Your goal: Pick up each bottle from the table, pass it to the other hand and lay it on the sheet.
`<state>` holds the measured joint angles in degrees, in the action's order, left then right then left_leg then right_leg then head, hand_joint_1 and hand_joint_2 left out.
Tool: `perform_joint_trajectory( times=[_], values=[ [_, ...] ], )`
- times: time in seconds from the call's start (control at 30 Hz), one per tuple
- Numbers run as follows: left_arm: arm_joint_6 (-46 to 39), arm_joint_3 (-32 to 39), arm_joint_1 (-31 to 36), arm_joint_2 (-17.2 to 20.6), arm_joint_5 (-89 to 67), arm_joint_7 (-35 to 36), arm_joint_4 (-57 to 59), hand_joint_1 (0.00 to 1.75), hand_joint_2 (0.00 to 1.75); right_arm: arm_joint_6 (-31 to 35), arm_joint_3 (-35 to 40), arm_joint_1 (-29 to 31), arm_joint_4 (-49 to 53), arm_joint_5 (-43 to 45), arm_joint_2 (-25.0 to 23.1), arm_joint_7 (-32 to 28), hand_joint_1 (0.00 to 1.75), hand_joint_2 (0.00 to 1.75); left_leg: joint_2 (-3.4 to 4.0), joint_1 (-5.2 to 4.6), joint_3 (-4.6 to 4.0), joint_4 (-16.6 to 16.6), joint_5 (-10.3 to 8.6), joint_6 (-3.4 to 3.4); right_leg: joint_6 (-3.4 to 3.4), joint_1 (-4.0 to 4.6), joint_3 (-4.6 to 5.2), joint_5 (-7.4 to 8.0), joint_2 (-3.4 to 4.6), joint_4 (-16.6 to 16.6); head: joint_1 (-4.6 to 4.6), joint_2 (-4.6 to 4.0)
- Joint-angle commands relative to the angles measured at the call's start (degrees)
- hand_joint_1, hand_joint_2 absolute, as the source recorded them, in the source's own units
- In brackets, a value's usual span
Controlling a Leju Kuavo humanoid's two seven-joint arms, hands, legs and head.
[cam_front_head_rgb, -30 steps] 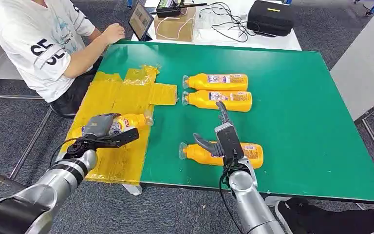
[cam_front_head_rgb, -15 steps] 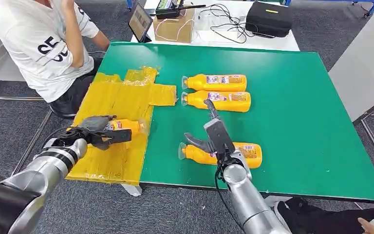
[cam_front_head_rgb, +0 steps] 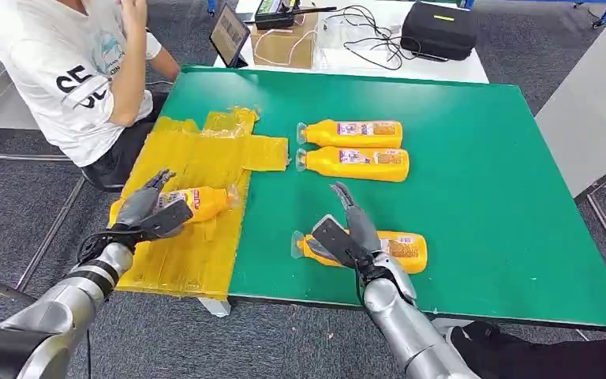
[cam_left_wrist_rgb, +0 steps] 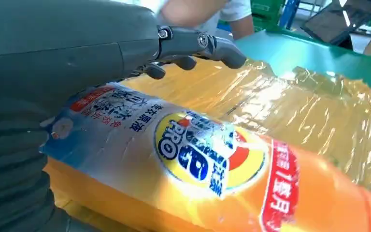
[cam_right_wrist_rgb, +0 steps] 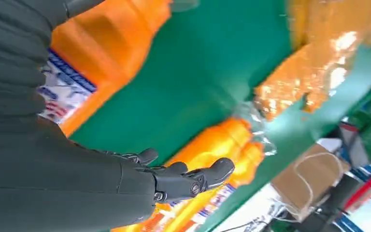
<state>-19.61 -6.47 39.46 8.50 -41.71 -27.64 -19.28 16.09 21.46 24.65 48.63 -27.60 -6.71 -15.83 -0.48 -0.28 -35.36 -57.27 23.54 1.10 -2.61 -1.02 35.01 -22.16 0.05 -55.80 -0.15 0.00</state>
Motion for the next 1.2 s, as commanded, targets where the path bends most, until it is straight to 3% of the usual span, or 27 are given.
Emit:
perform_joint_trajectory(
  times=[0.03,0.17,0.37,0.57,0.83,0.97,1.2],
  values=[
    [2.48,12.72,-2.77,-3.72,6.59,-6.83,-2.16,0.0,1.75,0.98,2.45,1.26,-3.86,-4.44,5.72,3.33,0.0,1.75,-0.08,0.06,0.27,0.07,0.06,-0.06,0.09,0.07,-0.32,-0.08,-0.13,0.11,0.0,0.02],
    [2.99,15.14,-3.07,-4.21,8.7,-8.61,-3.21,0.0,1.75,0.21,2.33,1.67,-3.05,-7.79,7.53,5.38,0.0,1.75,-0.04,0.1,0.22,-0.05,0.13,-0.08,0.12,0.12,-0.24,-0.12,-0.07,0.02,0.0,0.0],
    [12.58,22.68,-3.9,-7.22,18.7,-12.36,-7.77,0.0,1.75,-3.72,2.54,0.18,0.52,-16.69,12.36,11.3,0.0,1.75,-0.19,0.06,0.13,-0.02,0.06,-0.04,0.06,0.08,-0.2,-0.1,-0.22,0.05,0.0,0.02],
    [13.27,23.01,-4.14,-7.66,19.41,-12.36,-8.63,0.0,1.75,-4.21,2.49,-0.16,1.18,-17.37,12.6,11.78,0.0,1.75,-0.12,0.04,0.05,-0.03,0.04,-0.04,0.05,0.05,-0.1,-0.05,-0.13,0.04,0.02,0.0],
    [20.98,21.62,-5.18,-11.9,24.68,-10.83,-13.88,0.0,1.75,-12.27,4.0,2.01,0.41,-22.84,17.67,16.24,0.0,1.75,-0.3,0.07,0.02,-0.09,0.05,-0.05,0.07,0.09,-0.12,-0.11,-0.32,0.02,0.0,0.0],
    [21.08,21.08,-5.47,-12.11,24.91,-10.78,-14.69,0.0,1.75,-13.0,4.46,1.95,0.49,-23.32,18.09,16.57,0.0,1.75,-0.19,0.03,-0.01,-0.05,0.03,-0.02,0.02,0.05,-0.08,-0.04,-0.2,0.06,0.0,0.0],
    [22.43,18.64,-7.61,-13.35,26.89,-9.86,-19.27,0.0,1.75,-14.26,3.13,-1.11,7.55,-23.49,21.61,18.61,0.0,1.75,-0.22,0.01,0.02,-0.04,0.03,-0.02,0.02,0.03,-0.11,-0.04,-0.25,0.06,-0.02,0.0]
  ],
)
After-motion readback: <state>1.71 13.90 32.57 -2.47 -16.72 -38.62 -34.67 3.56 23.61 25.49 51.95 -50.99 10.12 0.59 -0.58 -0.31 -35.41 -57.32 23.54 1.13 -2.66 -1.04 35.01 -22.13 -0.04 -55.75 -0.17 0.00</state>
